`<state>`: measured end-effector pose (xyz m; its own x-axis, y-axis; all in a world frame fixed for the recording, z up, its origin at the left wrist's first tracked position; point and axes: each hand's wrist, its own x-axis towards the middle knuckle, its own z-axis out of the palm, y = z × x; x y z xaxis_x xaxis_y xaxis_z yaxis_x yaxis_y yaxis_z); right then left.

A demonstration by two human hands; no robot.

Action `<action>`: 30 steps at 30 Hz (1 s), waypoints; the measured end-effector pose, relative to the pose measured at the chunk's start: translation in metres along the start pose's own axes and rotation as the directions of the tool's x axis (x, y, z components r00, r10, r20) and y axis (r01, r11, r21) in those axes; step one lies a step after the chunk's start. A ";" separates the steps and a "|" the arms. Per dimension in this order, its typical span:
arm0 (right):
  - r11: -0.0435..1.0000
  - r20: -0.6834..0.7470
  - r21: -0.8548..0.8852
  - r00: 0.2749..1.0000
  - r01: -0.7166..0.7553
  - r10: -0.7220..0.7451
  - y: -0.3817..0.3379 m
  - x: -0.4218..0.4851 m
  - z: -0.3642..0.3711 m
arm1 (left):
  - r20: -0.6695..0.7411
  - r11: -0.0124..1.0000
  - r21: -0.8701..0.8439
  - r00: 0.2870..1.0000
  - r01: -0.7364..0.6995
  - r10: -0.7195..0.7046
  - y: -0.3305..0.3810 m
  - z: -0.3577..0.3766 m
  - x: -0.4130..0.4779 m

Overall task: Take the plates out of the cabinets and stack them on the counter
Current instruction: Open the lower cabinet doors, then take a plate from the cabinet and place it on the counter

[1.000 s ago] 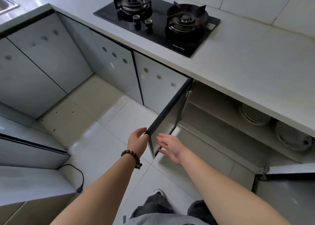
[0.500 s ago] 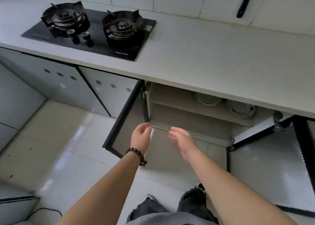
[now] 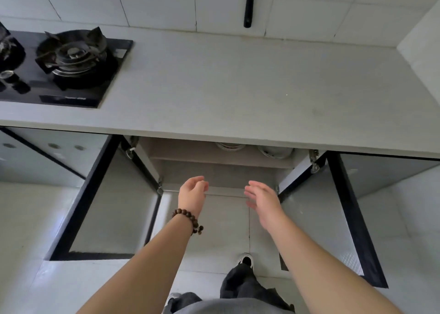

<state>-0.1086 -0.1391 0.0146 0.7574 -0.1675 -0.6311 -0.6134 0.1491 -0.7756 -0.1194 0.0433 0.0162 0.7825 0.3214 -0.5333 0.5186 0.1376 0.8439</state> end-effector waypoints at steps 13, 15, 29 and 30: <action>0.999 0.023 0.010 0.999 -0.048 0.048 -0.022 0.069 -0.064 | -0.040 0.997 -0.032 0.997 0.070 -0.072 0.002 0.082 0.033; 0.998 0.009 0.022 0.998 -0.063 0.063 -0.017 0.076 -0.064 | -0.031 0.996 -0.021 0.996 0.087 -0.088 -0.002 0.087 0.039; 0.997 -0.099 0.079 0.995 -0.025 0.033 0.073 0.209 -0.074 | 0.115 0.995 0.017 0.988 0.101 -0.102 -0.098 0.152 0.165; 0.995 -0.117 0.096 0.993 -0.020 0.032 0.083 0.224 -0.076 | 0.126 0.995 0.018 0.987 0.103 -0.104 -0.109 0.158 0.177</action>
<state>-0.0070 -0.2382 -0.1914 0.7063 -0.2755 -0.6522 -0.6043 0.2452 -0.7581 0.0173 -0.0633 -0.1791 0.7613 0.1847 -0.6215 0.6025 0.1528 0.7834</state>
